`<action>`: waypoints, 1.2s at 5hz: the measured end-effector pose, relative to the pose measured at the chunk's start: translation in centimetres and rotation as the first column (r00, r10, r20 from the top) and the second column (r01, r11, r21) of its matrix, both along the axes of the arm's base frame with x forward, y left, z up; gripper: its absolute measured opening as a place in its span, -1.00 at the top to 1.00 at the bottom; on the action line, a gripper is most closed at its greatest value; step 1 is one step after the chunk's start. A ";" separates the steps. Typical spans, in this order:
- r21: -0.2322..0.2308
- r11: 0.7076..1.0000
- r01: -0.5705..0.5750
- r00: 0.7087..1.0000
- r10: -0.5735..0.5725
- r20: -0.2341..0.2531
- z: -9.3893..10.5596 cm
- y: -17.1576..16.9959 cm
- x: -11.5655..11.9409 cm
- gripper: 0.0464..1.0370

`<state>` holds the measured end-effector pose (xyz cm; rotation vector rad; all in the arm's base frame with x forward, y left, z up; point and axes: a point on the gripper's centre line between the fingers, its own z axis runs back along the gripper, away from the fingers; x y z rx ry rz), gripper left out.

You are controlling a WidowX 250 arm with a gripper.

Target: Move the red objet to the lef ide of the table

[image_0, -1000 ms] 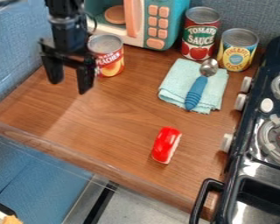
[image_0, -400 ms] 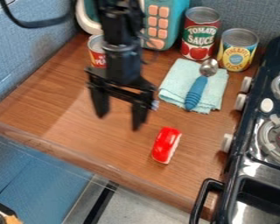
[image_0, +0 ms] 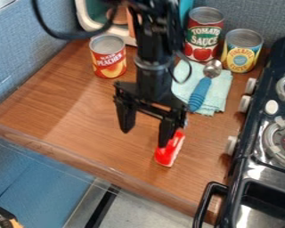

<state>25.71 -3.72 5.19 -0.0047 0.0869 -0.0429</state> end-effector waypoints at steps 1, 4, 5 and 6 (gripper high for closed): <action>0.022 1.000 -0.011 1.000 0.012 -0.028 -2.1 -0.9 0.5 -0.93; 0.028 0.999 -0.026 1.000 0.026 -0.014 -3.5 -2.9 2.1 -0.78; 0.067 0.998 -0.006 1.000 0.005 0.004 -3.4 -2.0 2.6 -0.26; 0.116 0.993 -0.022 0.999 0.017 0.044 -2.0 1.3 3.4 -0.07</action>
